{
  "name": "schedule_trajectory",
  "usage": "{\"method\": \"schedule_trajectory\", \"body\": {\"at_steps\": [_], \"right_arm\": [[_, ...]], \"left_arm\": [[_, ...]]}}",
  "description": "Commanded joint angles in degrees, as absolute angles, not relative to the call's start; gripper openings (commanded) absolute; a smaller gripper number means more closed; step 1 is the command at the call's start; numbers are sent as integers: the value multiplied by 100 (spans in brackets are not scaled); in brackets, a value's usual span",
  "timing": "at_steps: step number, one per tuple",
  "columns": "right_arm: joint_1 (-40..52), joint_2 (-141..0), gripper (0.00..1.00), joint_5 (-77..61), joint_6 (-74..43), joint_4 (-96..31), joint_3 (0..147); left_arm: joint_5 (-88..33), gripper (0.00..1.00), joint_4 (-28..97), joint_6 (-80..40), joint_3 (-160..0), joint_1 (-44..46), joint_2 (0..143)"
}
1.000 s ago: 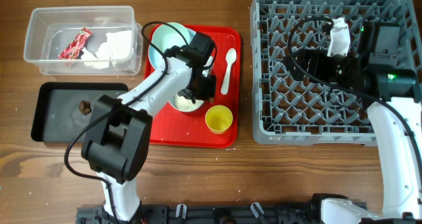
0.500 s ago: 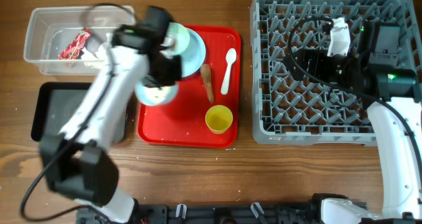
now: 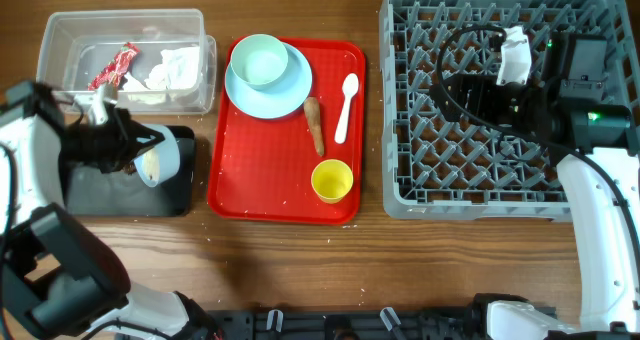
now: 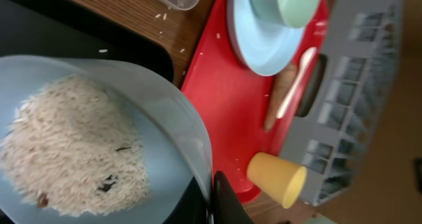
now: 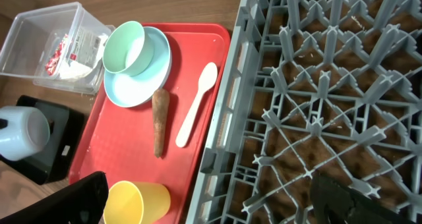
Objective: Sort waste into correct bins and load items into the dishwasher rack
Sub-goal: 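Pour the rice onto the black tray with left gripper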
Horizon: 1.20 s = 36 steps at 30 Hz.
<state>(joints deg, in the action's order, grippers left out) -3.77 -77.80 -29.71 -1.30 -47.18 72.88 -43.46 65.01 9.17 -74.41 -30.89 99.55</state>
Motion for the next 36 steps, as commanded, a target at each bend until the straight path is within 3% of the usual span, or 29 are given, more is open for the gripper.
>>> {"method": "schedule_trajectory", "body": {"at_steps": [1, 6, 12, 21, 33, 36], "right_arm": [[-355, -7824, 100, -2943, -318, -4713, 7301], [-355, -7824, 100, -2941, -318, -4722, 7299], [-355, -7824, 100, -2941, -316, -4724, 7301], [-355, -7824, 100, -2941, -320, -4768, 7301], [-355, -7822, 100, -2941, -314, -4766, 7301], [-355, -7822, 100, -2941, -318, -4772, 7301]], "left_arm": [[-6016, 4, 5948, 1378, -6722, -3913, 9933], [-7817, 4, 5677, 1369, -6283, -5024, 9944], [-8943, 4, 5828, 1151, -6283, -5133, 9944], [-9035, 4, 5741, 110, -6283, -5140, 9944], [-8984, 4, 5406, -261, -6285, -5140, 9944], [-8374, 4, 5133, -495, -6285, -5140, 9944]]}}
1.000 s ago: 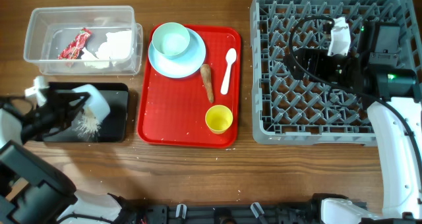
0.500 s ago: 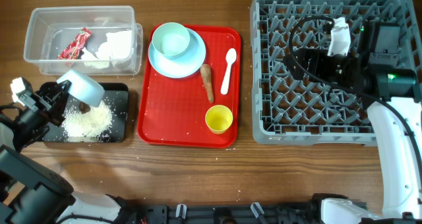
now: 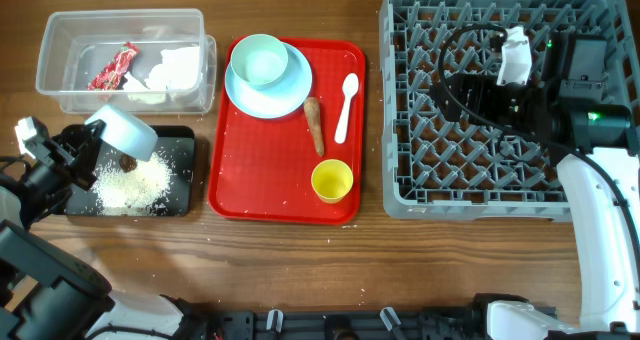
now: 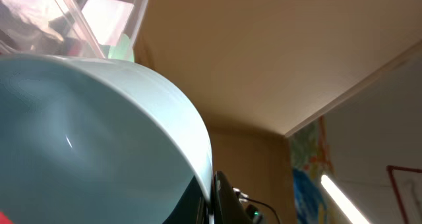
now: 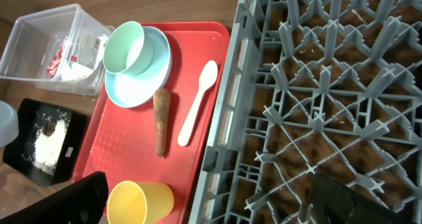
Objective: Sort waste into correct bins and load items into the dishwasher rack
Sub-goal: 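Pour the rice onto the black tray with left gripper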
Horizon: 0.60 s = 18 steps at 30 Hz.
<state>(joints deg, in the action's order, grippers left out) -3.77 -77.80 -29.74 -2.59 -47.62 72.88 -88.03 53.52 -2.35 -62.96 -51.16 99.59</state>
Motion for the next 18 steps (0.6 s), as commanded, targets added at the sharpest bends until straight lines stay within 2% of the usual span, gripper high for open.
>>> {"method": "schedule_trajectory", "body": {"at_steps": [1, 9, 18], "right_arm": [[-355, -7822, 100, -2943, -318, -4779, 7299], [-355, -7822, 100, -2941, -316, -4888, 7301], [-355, -7822, 100, -2936, -298, -4912, 7301]], "left_arm": [[-8009, 4, 5096, -731, -6285, -5140, 9944], [-7371, 4, 5006, -993, -6285, -5140, 9944], [-7406, 4, 4919, -1273, -6285, -5140, 9944]]}}
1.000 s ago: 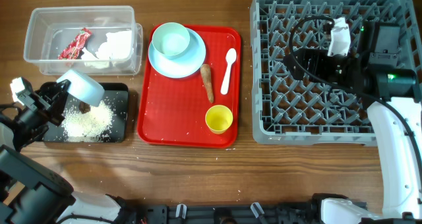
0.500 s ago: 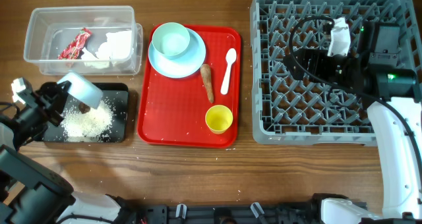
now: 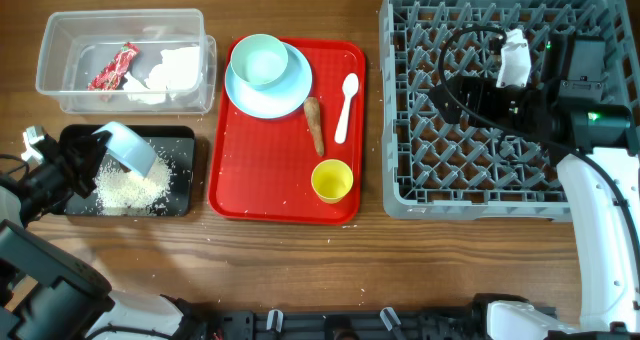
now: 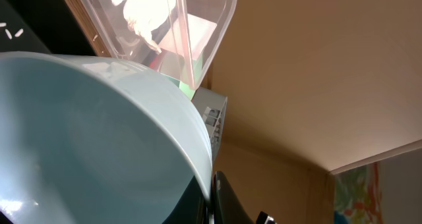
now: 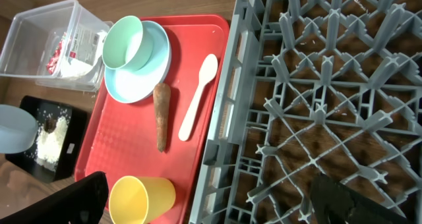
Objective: Sort waste into correct bins and load items into the dishwasher rack
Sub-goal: 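Pour the rice onto the black tray with left gripper, then set the empty rice bowl back on the red tray, then grasp the yellow cup with left gripper and lift it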
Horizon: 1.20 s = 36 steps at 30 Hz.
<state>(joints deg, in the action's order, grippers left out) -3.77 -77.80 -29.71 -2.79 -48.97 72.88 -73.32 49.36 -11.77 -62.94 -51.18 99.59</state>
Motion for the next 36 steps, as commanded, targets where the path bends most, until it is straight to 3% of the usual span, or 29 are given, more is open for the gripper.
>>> {"method": "schedule_trajectory", "body": {"at_steps": [1, 10, 14, 18, 25, 31, 32, 33, 34, 36], "right_arm": [[-355, -7824, 100, -2936, -303, -4910, 7301], [-355, -7824, 100, -2936, -298, -4890, 7301], [-355, -7824, 100, -2917, -301, -4895, 7301], [-355, -7824, 99, -2917, -320, -4899, 7301], [-355, -7824, 100, -2917, -318, -4917, 7301], [-355, -7824, 100, -2862, -307, -4991, 7288], [-355, -7824, 100, -2779, -305, -5028, 7282], [-353, -7824, 100, -2764, -305, -5050, 7266], [-355, -7824, 100, -2762, -303, -5050, 7264], [-353, -7824, 100, -2766, -309, -5037, 7264]], "left_arm": [[-7406, 4, 4919, -1273, -6285, -5140, 9944], [-7599, 4, 4906, -1367, -6285, -4775, 9854], [-6777, 4, 4556, -1229, -6302, -3395, 9032], [-4650, 4, 4425, -1249, -6300, -1269, 8423], [-615, 4, 4287, -1247, -6300, 2152, 8855], [30, 4, 4313, -1247, -6300, 3157, 9710], [32, 13, 4331, -1247, -6300, 3210, 9800], [32, 35, 4351, -1247, -6300, 3232, 9874], [32, 47, 4366, -1247, -6302, 3227, 9878], [-1, 67, 4709, -1315, -6613, 3050, 9714]]}}
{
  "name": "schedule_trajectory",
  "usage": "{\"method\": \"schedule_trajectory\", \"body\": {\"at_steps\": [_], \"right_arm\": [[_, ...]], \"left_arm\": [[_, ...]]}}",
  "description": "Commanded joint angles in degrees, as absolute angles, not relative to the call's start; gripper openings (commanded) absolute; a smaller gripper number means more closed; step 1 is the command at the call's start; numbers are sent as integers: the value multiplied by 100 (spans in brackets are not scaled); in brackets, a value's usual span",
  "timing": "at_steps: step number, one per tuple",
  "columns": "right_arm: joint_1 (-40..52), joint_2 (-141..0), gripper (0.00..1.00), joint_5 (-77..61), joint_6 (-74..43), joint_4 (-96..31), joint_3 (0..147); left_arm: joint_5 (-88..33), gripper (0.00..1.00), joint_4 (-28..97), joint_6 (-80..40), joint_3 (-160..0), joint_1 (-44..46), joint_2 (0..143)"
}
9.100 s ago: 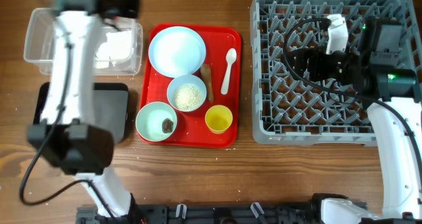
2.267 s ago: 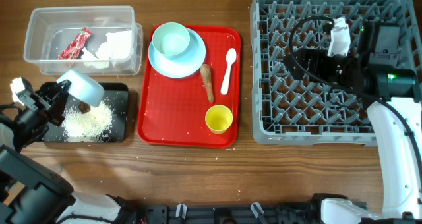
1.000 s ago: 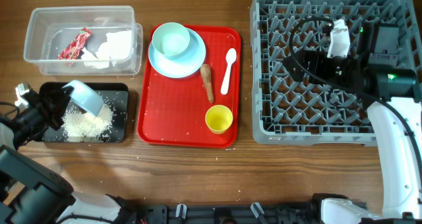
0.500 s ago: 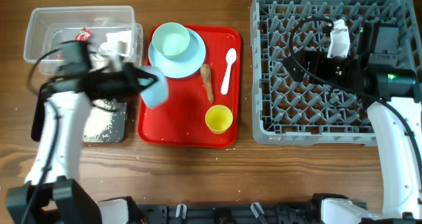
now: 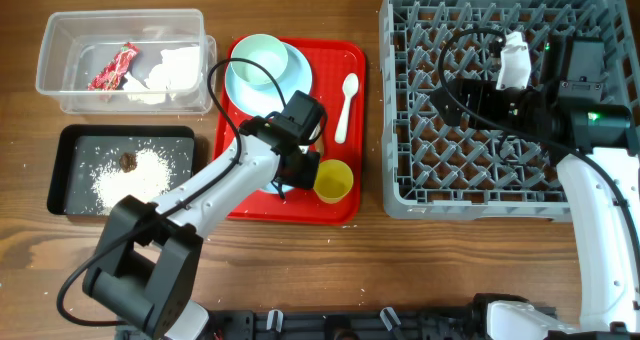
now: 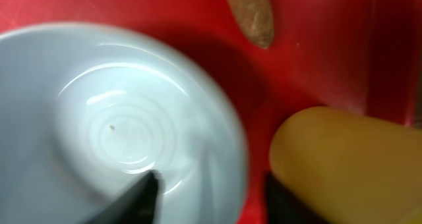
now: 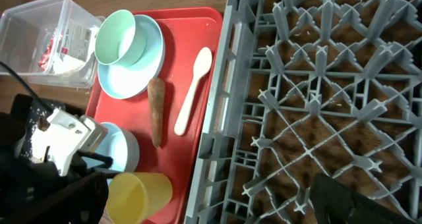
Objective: Sort waste into correct bins and load items into the dishwasher rack
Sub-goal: 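Grasp the yellow cup with left gripper and lift it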
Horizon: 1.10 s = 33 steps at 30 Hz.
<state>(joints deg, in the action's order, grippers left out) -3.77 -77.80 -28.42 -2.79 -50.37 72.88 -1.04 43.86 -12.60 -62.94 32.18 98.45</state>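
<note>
An empty light blue bowl (image 6: 125, 125) (image 7: 122, 148) stands upright on the red tray (image 5: 260, 195), next to the yellow cup (image 5: 332, 180). My left gripper (image 5: 298, 168) (image 6: 211, 188) is open over the bowl's rim, one finger inside and one outside. A carrot (image 5: 314, 125) and a white spoon (image 5: 345, 105) lie on the tray. A green bowl (image 5: 258, 60) sits on a blue plate (image 5: 285, 95). My right gripper (image 7: 211, 204) hangs open and empty over the grey dishwasher rack (image 5: 500, 180).
The black bin (image 5: 75, 140) at the left holds spilled rice and a dark scrap. Behind it the clear bin (image 5: 60, 40) holds a red wrapper and crumpled tissues. Rice grains dot the tray and the wooden table.
The left arm has gone from the black bin to the red tray. The bowl it held tilted now stands on the tray beside the yellow cup, and the gripper is open. The right arm barely shifted.
First my left gripper held the rice-filled bowl tipped over the black bin. Then the rice lay in the bin and the bowl was upturned and empty, still held there. Now the empty bowl rests on the red tray, released.
</note>
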Motion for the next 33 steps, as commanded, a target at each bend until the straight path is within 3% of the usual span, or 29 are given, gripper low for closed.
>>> {"method": "schedule_trajectory", "body": {"at_steps": [1, 4, 10, 17, 19, 20, 21, 22, 24, 29, 33], "right_arm": [[-353, -7824, 100, -2766, -316, -5039, 7264], [-353, -7824, 100, -2766, -320, -5039, 7264], [-355, -7824, 100, -2766, -320, -5039, 7264], [-353, -7824, 100, -2764, -318, -5037, 7264], [-355, -7824, 100, -2766, -318, -5039, 7264], [-355, -7824, 100, -2766, -320, -5039, 7264], [-353, -7824, 100, -2766, -318, -5039, 7264], [-353, -7824, 100, -2766, -322, -5037, 7264], [-355, -7824, 100, -2788, -504, -5048, 7264], [-355, -7824, 100, -4423, -84, -5059, 7264], [-353, -7824, 100, -6731, 1221, -4777, 7264]], "left_arm": [[-16, 72, 5011, -1393, -6934, 2919, 9609], [-530, 78, 5498, -1369, -7826, 2596, 9336], [-1114, 76, 5389, -934, -7767, 2869, 9638], [-1170, 63, 5452, -622, -7758, 3457, 10621], [-1085, 53, 5452, -628, -7758, 3450, 10825], [-1085, 38, 5446, -631, -7758, 3450, 10897], [-1087, 13, 5413, -644, -7758, 3450, 10914], [-1094, 4, 5387, -648, -7778, 3450, 10903], [-1223, 4, 5529, -701, -8016, 3430, 10881], [-3699, 4, 6095, -639, -9303, 2630, 10547], [-6987, 4, 5673, -637, -9367, 1592, 10436]]}}
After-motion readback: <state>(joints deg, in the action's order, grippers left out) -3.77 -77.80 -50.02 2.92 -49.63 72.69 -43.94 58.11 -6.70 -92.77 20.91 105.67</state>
